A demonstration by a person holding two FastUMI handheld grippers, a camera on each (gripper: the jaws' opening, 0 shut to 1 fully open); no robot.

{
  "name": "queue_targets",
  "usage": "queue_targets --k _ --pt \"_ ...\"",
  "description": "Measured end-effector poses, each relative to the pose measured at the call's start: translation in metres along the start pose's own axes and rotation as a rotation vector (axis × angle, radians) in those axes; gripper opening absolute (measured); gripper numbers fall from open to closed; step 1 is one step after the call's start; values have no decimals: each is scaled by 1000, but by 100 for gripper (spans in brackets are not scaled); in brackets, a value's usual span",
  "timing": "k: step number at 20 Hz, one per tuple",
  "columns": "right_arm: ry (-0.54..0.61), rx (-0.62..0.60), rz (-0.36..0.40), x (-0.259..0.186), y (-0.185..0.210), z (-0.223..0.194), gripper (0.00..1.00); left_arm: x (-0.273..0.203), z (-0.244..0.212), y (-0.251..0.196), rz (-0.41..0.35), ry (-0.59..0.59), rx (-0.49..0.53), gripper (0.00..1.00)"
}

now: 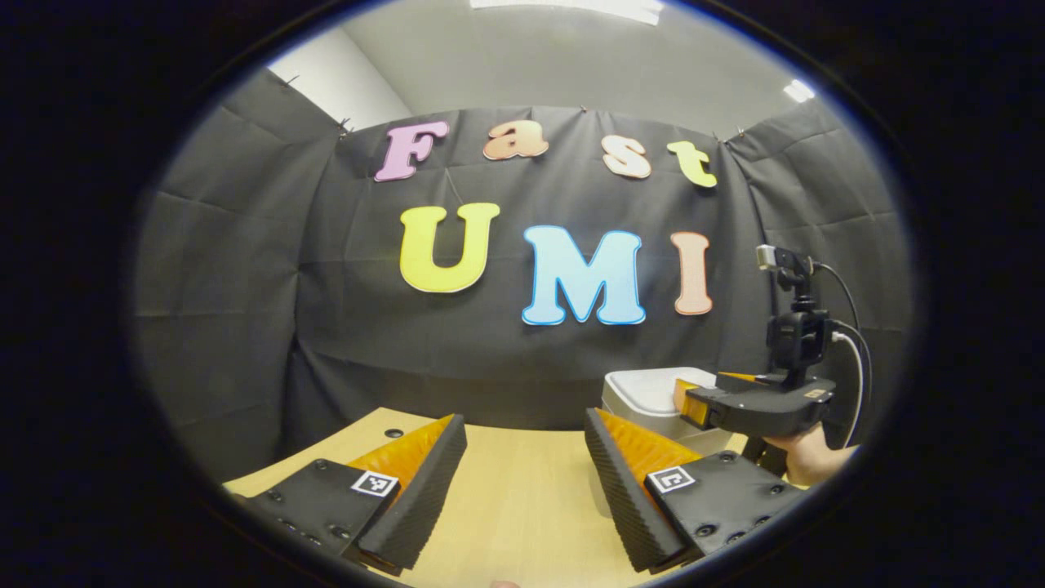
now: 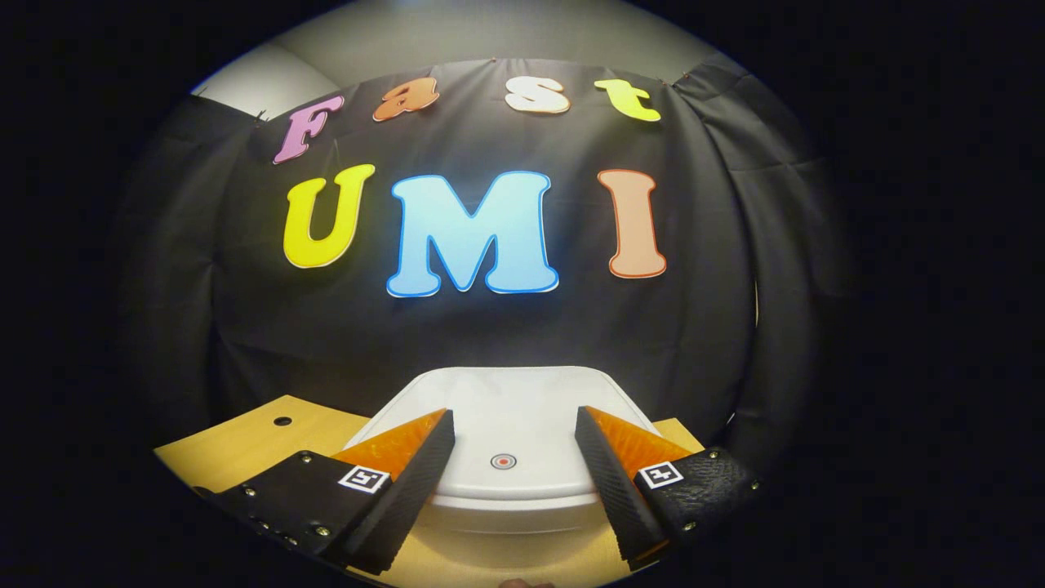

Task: Press the lid of the desktop garbage bin to open it, pick up the crumpled paper on the desktop and throw it into the bin, then pick up the pop can on the desktop and drop it into the bin, and finally close the garbage bin lid.

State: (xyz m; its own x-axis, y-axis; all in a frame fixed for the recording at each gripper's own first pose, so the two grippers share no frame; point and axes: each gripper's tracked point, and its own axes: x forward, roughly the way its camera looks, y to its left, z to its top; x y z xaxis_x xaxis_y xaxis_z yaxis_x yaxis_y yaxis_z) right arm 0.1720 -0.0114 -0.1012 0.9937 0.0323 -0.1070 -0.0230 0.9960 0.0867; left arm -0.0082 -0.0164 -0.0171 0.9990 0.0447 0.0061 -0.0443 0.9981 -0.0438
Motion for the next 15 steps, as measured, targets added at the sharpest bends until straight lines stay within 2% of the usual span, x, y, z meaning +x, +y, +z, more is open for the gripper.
queue_targets --k 7,12,15 --pt "-51 -31 72 -77 6 14 95 -23 6 -22 0 -28 15 96" --pt "-114 -40 92 -124 8 27 95 -28 11 -34 -14 -45 34 95" --pt "-143 -58 73 -149 4 32 95 -28 7 -41 -29 -39 27 95"
